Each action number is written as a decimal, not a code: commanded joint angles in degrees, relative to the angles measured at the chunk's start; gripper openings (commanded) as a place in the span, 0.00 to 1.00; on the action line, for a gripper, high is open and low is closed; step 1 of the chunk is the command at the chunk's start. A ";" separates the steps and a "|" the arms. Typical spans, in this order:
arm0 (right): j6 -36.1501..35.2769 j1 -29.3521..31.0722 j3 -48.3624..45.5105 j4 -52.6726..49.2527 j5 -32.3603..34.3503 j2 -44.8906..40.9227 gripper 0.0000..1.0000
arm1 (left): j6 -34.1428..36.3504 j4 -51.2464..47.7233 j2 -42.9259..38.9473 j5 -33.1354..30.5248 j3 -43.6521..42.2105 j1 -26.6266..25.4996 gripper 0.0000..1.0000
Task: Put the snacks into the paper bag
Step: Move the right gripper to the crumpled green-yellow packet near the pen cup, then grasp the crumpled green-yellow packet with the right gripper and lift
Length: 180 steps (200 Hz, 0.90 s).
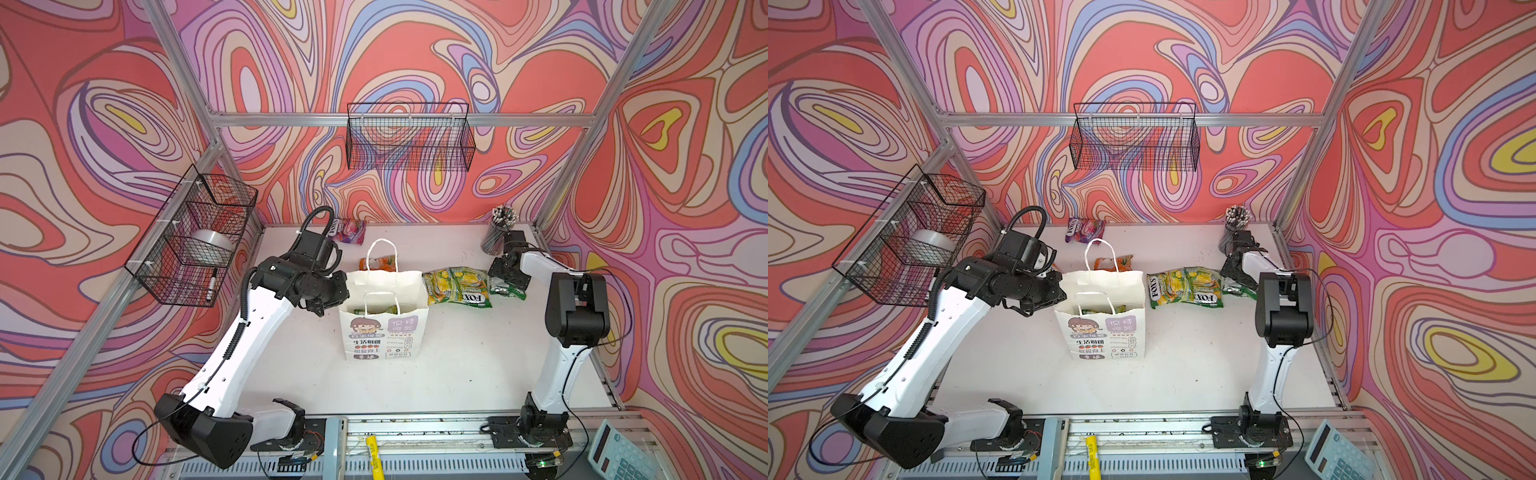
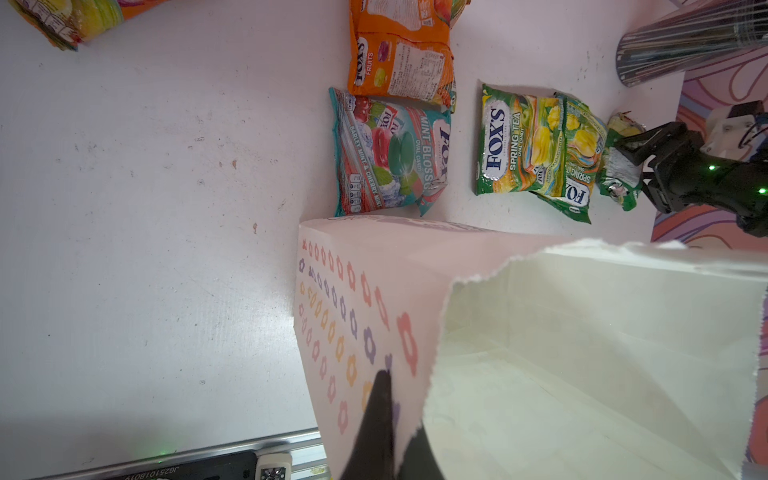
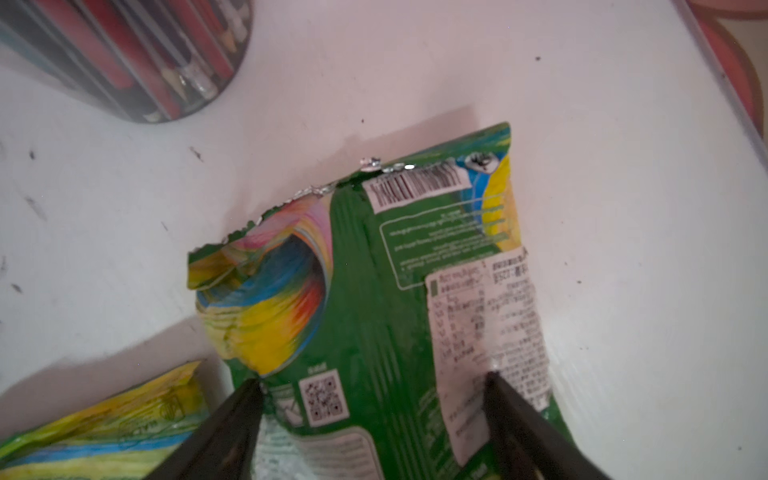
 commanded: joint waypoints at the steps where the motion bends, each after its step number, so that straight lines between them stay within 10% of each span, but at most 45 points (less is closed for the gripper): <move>1: -0.27 -0.69 -0.43 -0.65 -3.91 1.66 0.66 | -1.48 1.65 -2.19 1.18 -0.22 0.14 0.00; 55: 0.91 -0.69 -2.90 2.95 -7.43 1.15 0.10 | -3.94 3.85 -3.16 1.66 -2.97 0.07 0.00; 180: 8.43 -0.69 -13.94 10.21 -12.20 -15.80 0.00 | -4.71 4.43 -8.06 -0.44 -6.99 0.06 0.00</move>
